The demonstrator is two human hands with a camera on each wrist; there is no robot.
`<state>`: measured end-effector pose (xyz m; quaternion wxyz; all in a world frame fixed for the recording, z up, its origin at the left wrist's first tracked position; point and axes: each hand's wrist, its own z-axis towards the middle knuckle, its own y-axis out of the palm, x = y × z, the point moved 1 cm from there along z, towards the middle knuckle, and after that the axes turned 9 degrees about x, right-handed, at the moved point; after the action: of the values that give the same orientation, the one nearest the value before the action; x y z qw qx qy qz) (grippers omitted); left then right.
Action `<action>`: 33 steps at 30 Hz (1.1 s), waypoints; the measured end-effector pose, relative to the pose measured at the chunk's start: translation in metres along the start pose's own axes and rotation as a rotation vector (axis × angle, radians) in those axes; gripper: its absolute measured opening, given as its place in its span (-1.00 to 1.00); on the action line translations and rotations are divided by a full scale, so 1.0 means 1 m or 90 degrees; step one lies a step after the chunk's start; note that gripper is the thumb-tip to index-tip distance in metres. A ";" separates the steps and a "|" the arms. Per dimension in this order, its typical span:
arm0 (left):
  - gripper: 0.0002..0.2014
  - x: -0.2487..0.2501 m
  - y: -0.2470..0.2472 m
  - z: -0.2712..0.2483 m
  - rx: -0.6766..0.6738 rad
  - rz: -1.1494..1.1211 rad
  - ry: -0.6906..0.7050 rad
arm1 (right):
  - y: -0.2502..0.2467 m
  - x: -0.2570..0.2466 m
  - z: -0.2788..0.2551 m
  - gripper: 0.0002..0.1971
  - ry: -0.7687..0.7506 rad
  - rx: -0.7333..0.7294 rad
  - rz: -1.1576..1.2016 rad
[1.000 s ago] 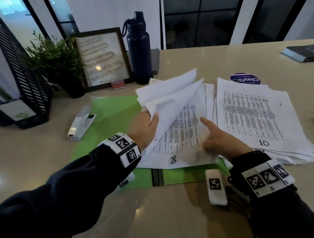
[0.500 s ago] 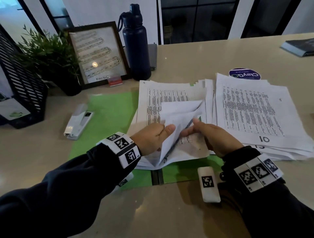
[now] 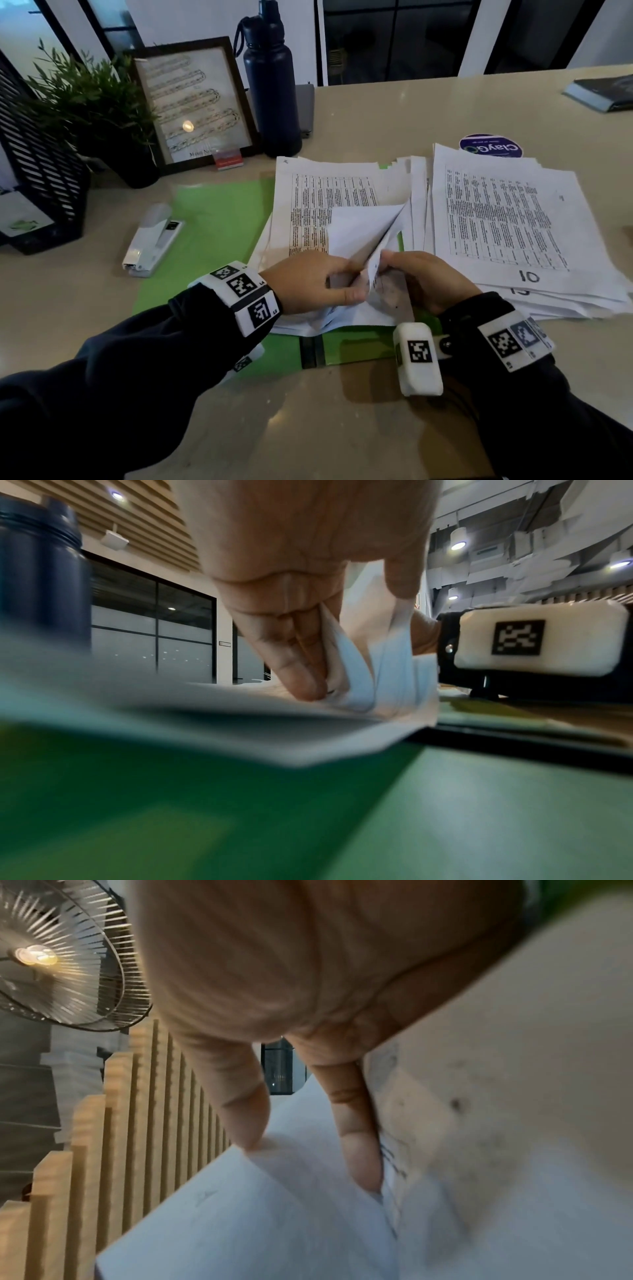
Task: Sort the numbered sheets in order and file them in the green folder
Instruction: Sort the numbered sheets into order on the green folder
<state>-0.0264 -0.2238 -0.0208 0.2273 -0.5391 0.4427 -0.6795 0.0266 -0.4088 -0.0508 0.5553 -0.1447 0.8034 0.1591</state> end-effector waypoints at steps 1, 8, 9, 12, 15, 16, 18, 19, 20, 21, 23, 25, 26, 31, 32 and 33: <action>-0.31 0.001 -0.001 0.000 0.005 0.008 0.005 | 0.001 0.000 -0.001 -0.69 -0.002 -0.007 0.007; -0.42 0.003 -0.001 0.001 0.033 0.070 0.026 | 0.002 0.000 -0.003 -0.38 0.021 0.023 -0.014; -0.44 0.003 -0.001 0.001 0.030 0.074 0.025 | 0.004 -0.001 -0.003 -0.42 0.016 0.027 -0.019; -0.44 0.001 0.000 0.002 0.021 0.070 0.024 | 0.006 -0.001 -0.005 -0.60 0.005 0.056 -0.040; -0.54 0.000 0.000 0.002 0.025 0.064 0.019 | 0.006 0.000 -0.006 -0.66 0.013 0.067 -0.051; -0.58 0.000 0.000 0.002 0.028 0.068 0.019 | 0.006 0.000 -0.006 -0.63 0.023 0.066 -0.054; -0.65 0.002 -0.001 0.002 0.023 0.083 0.018 | 0.006 -0.001 -0.008 -0.51 0.041 0.057 -0.052; -0.67 0.002 -0.001 0.002 0.018 0.087 0.018 | 0.005 -0.001 -0.008 -0.44 0.044 0.051 -0.045; -0.68 0.001 -0.001 0.002 0.010 0.090 0.020 | 0.005 -0.001 -0.008 -0.41 0.046 0.049 -0.037; -0.67 0.001 -0.001 0.002 0.002 0.093 0.020 | 0.006 -0.002 -0.009 -0.45 0.045 0.055 -0.029; -0.62 0.001 0.000 0.001 -0.001 0.102 0.021 | 0.006 -0.002 -0.009 -0.65 0.044 0.069 -0.017; -0.49 0.000 0.000 0.002 0.010 0.120 0.007 | 0.006 -0.002 -0.008 -0.72 0.055 0.094 -0.014; -0.41 0.000 0.000 0.002 0.016 0.122 -0.002 | 0.007 -0.002 -0.009 -0.74 0.063 0.105 -0.010; -0.58 0.007 -0.003 0.000 0.022 0.076 -0.044 | 0.005 0.000 -0.008 -0.88 0.053 0.152 -0.078; -0.60 0.008 -0.005 0.000 0.027 0.091 -0.058 | 0.004 0.000 -0.007 -0.86 0.044 0.147 -0.113; -0.60 0.008 -0.006 0.002 0.042 0.113 -0.074 | 0.004 0.002 -0.006 -0.83 0.040 0.139 -0.138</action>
<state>-0.0264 -0.2276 -0.0118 0.3295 -0.5285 0.4523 -0.6384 0.0188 -0.4079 -0.0501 0.5562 -0.1742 0.8126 0.0054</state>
